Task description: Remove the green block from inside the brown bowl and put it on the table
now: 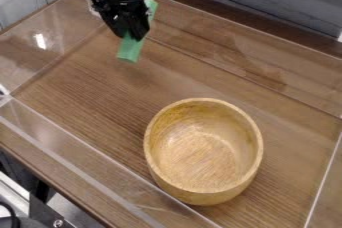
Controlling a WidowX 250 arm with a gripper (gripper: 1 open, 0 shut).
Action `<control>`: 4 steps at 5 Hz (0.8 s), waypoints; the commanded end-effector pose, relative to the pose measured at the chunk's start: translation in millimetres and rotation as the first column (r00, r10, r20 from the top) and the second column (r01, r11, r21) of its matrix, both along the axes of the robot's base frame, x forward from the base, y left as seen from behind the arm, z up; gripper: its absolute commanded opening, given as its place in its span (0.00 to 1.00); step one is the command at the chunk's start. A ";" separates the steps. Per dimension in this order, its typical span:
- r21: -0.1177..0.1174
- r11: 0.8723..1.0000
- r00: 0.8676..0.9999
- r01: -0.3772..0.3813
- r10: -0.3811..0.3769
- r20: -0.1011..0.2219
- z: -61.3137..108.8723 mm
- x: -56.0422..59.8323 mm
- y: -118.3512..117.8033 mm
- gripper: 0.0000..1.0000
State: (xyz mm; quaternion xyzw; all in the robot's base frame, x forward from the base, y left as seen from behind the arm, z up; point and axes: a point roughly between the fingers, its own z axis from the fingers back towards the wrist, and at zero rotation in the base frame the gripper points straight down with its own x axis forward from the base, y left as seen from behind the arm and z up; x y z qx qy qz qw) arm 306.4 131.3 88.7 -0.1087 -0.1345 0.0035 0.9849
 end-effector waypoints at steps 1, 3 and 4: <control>0.033 0.999 0.998 0.018 -0.020 0.064 22.5 -3.5 1.4 0.00; 0.031 0.998 0.997 0.049 -0.051 0.059 19.9 -14.2 -5.1 0.00; 0.032 0.998 0.997 0.060 -0.062 0.051 17.7 -19.1 -7.2 0.00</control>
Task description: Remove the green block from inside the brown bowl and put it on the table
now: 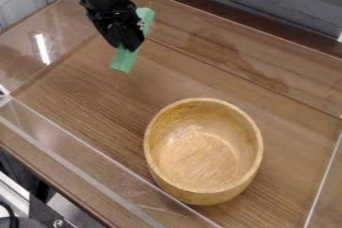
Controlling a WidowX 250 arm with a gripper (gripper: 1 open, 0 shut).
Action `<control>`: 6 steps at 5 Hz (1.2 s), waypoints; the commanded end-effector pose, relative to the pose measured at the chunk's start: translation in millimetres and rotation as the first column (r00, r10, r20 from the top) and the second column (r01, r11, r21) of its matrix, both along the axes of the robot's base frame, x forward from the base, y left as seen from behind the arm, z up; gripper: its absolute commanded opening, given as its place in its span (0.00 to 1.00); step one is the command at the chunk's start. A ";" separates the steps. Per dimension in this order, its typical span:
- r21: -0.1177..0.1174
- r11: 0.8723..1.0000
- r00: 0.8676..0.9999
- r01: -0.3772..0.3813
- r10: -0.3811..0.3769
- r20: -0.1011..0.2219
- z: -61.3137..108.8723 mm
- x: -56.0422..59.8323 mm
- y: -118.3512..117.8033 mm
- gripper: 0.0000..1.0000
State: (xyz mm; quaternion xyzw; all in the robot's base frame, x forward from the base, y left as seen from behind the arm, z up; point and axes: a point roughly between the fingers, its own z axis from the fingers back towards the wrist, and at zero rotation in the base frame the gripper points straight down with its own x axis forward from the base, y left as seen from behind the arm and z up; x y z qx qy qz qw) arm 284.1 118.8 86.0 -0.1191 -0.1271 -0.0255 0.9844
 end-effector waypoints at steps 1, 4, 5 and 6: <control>0.043 0.999 0.999 0.007 -0.009 0.050 18.9 -2.4 4.2 0.00; 0.047 0.999 1.000 0.010 -0.011 0.009 8.7 -12.3 6.2 0.00; 0.046 0.999 1.000 0.001 -0.001 0.000 4.8 -12.4 7.8 0.00; 0.045 0.999 1.000 -0.007 0.008 -0.012 0.8 -12.5 9.7 0.00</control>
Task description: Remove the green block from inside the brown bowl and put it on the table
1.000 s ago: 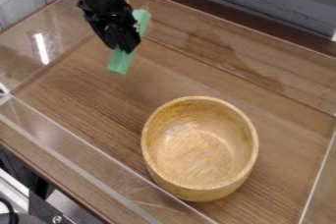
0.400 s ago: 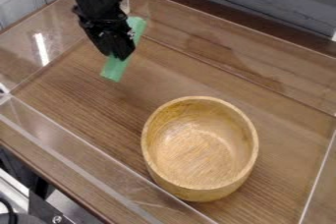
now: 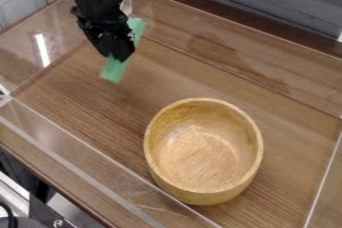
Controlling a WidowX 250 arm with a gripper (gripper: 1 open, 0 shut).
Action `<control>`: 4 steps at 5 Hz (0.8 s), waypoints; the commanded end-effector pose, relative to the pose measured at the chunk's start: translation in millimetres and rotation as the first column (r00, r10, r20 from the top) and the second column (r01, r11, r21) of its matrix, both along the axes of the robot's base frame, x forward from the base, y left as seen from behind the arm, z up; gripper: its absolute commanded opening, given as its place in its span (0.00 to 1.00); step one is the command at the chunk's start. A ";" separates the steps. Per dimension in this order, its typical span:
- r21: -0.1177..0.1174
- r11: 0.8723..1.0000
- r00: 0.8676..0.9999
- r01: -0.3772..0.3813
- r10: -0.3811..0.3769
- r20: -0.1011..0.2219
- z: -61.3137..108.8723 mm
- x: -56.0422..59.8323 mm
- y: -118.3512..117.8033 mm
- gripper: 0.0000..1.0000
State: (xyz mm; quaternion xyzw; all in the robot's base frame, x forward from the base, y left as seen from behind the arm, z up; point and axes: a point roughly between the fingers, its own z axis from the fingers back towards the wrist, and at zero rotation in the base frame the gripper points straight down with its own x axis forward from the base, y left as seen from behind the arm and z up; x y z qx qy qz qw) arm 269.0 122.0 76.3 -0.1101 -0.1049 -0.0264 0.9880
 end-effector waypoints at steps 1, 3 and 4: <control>0.027 0.999 1.000 -0.021 0.020 0.018 0.3 6.0 6.0 0.00; 0.026 0.999 1.000 -0.030 0.030 -0.001 -6.6 12.2 4.1 1.00; 0.016 0.999 0.999 -0.030 0.031 -0.013 6.2 18.3 2.6 1.00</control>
